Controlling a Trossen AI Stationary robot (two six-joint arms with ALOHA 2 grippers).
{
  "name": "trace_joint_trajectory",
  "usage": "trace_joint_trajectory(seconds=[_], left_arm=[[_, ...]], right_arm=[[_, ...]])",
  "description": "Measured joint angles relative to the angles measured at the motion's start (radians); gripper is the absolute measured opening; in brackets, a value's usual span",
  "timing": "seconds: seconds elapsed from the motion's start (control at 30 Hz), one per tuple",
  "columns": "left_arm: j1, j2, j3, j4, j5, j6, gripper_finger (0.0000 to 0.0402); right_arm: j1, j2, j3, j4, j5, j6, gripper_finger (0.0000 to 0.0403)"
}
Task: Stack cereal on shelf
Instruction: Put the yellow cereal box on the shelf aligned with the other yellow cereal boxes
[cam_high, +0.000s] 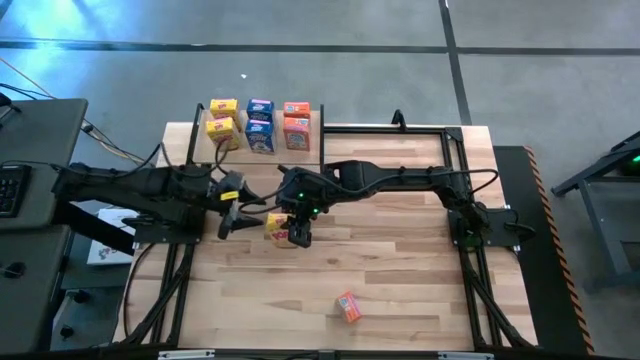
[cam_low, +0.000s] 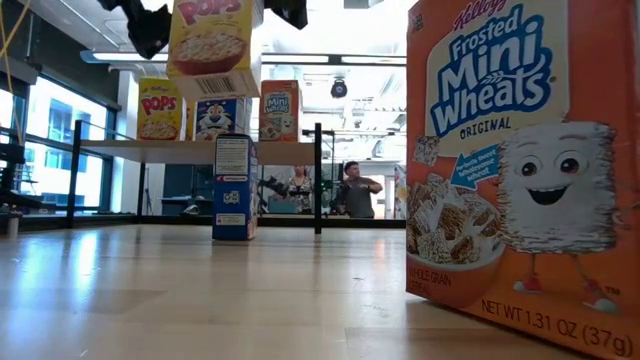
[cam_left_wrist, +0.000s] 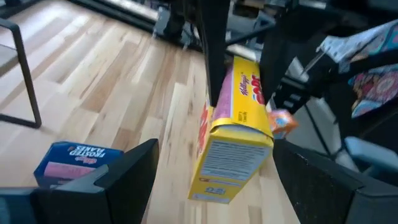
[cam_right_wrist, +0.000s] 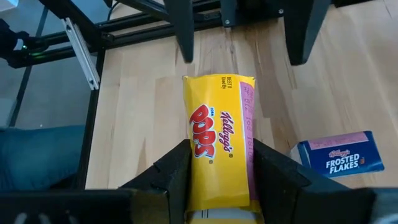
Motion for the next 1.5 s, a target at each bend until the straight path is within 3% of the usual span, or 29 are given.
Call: trace_joint_trajectory(seconds=[0.63, 1.03, 1.5], left_arm=[[0.000, 0.246, 0.241, -0.165, 0.005, 0.161, 0.0307], [0.000, 0.377, 0.278, -0.172, 0.051, 0.208, 0.0307], [0.000, 0.403, 0.284, -0.171, 0.050, 0.234, 0.0302]], right_arm=[[0.007, 0.011, 0.000, -0.054, -0.016, -0.004, 0.0140], [0.007, 0.011, -0.001, -0.065, -0.047, -0.008, 0.0140], [0.006, 0.011, -0.001, -0.064, -0.046, -0.022, 0.0140]])
